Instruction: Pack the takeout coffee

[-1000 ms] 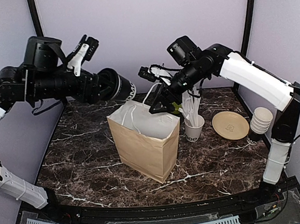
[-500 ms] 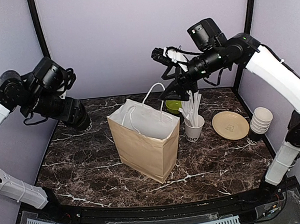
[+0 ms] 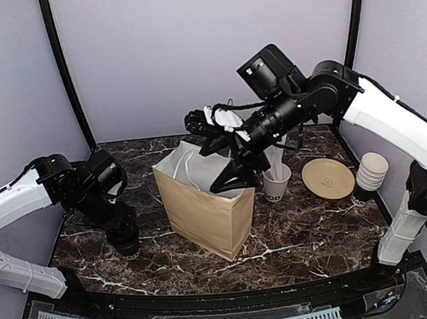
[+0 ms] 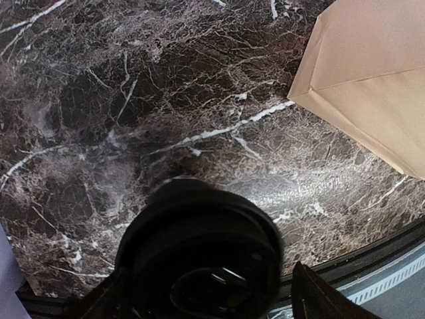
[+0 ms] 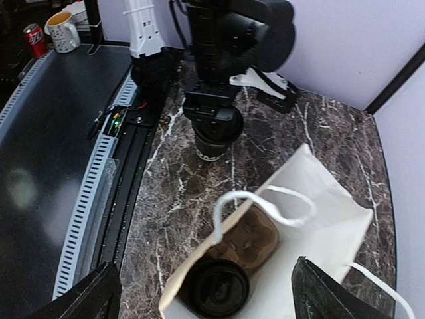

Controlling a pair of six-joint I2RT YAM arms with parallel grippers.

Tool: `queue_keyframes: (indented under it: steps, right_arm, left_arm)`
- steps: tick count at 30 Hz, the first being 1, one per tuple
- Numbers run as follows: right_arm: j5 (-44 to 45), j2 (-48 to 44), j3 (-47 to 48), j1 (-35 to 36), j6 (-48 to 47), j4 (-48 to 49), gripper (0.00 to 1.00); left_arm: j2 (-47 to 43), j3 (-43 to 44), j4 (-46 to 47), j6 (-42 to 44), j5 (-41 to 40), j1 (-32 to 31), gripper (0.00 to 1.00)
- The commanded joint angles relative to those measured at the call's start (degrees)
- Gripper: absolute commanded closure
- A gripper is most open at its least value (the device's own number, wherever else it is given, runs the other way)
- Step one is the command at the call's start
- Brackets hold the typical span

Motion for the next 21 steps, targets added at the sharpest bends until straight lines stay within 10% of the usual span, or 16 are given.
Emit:
queue_keyframes:
  steps: [1,21]
  right_arm:
    - [-1.7,2.8,-3.7,4.7,4.2,5.5,0.11]
    - [1.3,4.5,-6.1,7.5,6.0,10.4,0.14]
  left_arm:
    - [-1.6,-1.5,3.9,-2.1,1.3,0.4,0.13]
    - [-3.6,-4.5,7.3,4.4,3.7,1.9,0.04]
